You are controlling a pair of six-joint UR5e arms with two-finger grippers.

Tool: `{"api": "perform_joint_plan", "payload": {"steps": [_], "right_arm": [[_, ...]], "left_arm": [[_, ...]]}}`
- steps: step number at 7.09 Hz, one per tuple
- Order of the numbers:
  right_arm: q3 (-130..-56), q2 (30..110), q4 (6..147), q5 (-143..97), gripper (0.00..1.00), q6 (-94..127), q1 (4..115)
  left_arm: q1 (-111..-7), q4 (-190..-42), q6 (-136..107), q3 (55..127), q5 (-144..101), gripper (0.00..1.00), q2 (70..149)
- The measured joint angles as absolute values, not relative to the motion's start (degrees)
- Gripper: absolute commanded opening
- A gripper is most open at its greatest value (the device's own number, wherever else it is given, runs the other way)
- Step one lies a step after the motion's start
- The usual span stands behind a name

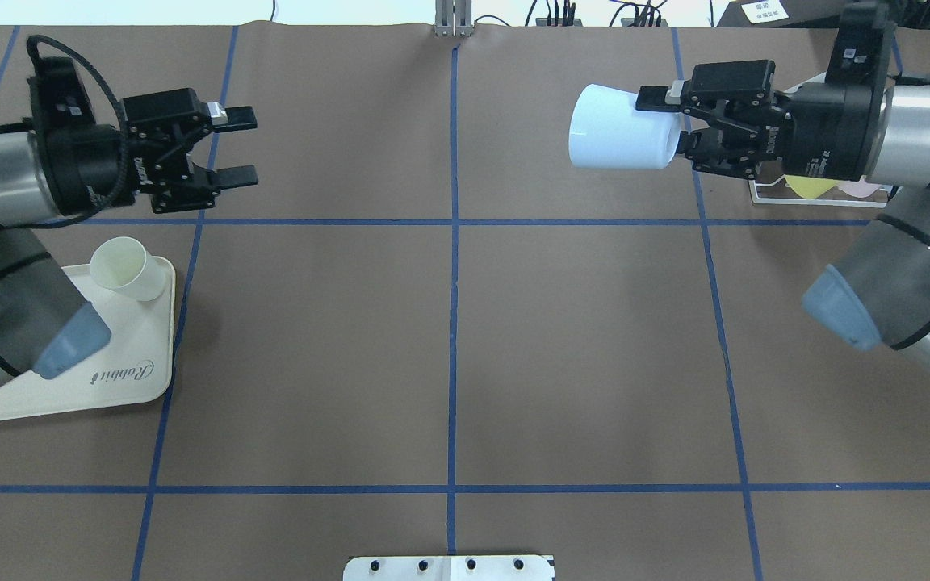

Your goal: Transfer IKEA cup to right arm and place on rack

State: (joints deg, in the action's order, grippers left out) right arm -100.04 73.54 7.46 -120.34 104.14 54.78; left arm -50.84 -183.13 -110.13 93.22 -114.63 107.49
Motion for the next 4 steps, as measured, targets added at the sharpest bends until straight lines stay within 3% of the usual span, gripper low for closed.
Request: {"api": "perform_joint_plan", "payload": {"steps": [4], "right_arm": [[-98.7,71.9,34.0,-133.7,0.22,75.2,66.8]], "left_arm": [[-64.3,-163.0,-77.6,93.0,-127.5,1.00,102.5]]}}
